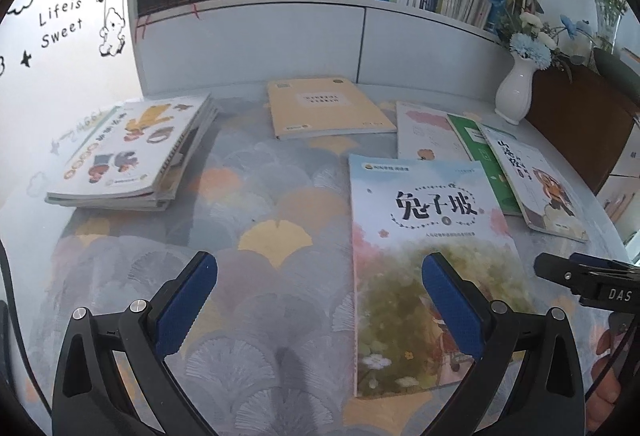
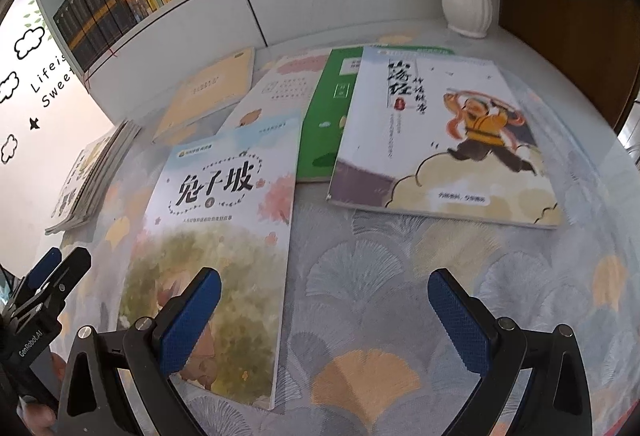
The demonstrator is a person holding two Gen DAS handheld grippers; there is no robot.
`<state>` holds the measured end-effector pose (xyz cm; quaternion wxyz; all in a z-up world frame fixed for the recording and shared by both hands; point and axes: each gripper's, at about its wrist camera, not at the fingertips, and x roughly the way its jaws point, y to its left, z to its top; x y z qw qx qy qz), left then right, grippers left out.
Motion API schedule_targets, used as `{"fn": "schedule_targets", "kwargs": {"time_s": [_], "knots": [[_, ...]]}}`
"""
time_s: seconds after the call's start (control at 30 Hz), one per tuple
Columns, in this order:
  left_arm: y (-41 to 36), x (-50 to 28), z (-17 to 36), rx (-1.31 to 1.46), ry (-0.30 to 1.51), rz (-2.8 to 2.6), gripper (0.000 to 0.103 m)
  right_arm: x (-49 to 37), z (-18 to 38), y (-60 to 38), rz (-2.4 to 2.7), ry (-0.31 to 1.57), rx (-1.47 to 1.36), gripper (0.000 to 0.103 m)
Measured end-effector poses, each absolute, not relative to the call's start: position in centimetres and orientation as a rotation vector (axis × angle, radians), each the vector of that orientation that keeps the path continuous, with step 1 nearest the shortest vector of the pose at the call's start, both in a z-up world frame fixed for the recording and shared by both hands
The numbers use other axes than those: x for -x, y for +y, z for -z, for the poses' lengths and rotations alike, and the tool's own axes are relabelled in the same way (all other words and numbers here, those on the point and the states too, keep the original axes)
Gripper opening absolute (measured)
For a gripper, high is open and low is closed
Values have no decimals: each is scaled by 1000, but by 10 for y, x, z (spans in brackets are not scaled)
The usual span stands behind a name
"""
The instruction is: Organize books
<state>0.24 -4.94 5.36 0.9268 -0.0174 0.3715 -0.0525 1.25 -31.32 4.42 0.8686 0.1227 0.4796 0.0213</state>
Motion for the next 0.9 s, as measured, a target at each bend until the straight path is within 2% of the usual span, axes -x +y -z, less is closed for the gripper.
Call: {"fn": "schedule_targets", "kwargs": {"time_s": [0.43, 0.63, 0.7, 0.8, 0.83, 0.87, 0.9], "knots": [[-49, -11, -42, 136, 856, 230, 101, -11, -44, -300, -74, 1005, -196, 103], [-53, -9, -42, 112, 852, 225, 101, -14, -36, -300, -123, 1036, -233, 96], [-57, -10, -40, 91, 864, 227, 95, -13, -35, -298, -126, 1036, -222, 91], [-63, -13, -32, 49, 911, 232, 70, -12, -34, -293, -125, 1031, -193, 82], [-65, -14, -28, 41, 932, 235, 57, -12, -33, -290, -128, 1030, -181, 76], [-66, -15, -24, 38, 949, 238, 47, -12, -31, -289, -136, 1034, -178, 74], [-66, -17, -21, 42, 965, 243, 44, -12, -30, -288, -139, 1035, -171, 74]]}}
